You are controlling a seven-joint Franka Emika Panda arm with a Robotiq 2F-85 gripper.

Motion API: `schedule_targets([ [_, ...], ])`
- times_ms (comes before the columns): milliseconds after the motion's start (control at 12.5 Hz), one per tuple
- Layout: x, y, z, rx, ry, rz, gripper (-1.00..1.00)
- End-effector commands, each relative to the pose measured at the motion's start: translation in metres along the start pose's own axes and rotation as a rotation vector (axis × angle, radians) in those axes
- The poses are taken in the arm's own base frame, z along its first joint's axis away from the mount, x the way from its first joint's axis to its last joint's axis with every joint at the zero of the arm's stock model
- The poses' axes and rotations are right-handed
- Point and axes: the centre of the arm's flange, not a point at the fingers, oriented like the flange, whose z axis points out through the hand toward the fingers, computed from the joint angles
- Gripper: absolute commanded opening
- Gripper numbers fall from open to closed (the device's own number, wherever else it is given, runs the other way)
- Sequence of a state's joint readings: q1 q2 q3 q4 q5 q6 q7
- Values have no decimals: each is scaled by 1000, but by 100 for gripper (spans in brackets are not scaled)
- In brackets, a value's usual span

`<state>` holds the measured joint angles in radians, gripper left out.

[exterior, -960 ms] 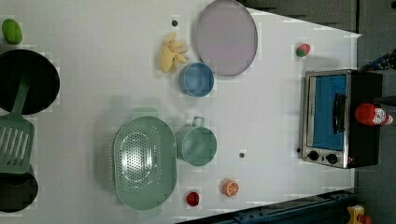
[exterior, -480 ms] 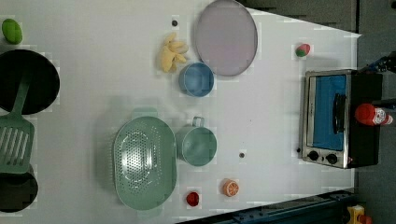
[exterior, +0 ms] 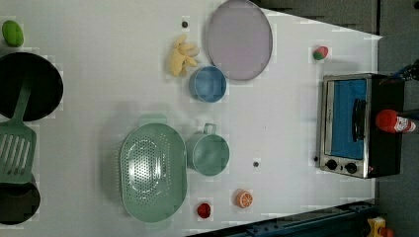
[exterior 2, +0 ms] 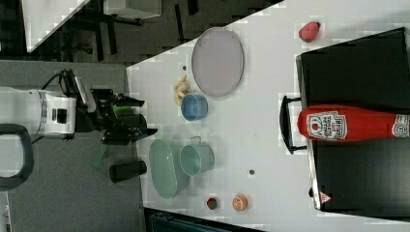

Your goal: Pick Ketchup from oven and place it on table.

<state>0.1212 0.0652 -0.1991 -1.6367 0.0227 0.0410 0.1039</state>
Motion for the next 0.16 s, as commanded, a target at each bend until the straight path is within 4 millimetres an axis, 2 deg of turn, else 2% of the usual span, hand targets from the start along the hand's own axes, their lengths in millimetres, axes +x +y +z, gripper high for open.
schedule_targets([
  [80, -8, -10, -14, 19, 31, -5, 100],
  [160, -8, -10, -14, 19, 31, -5, 100],
])
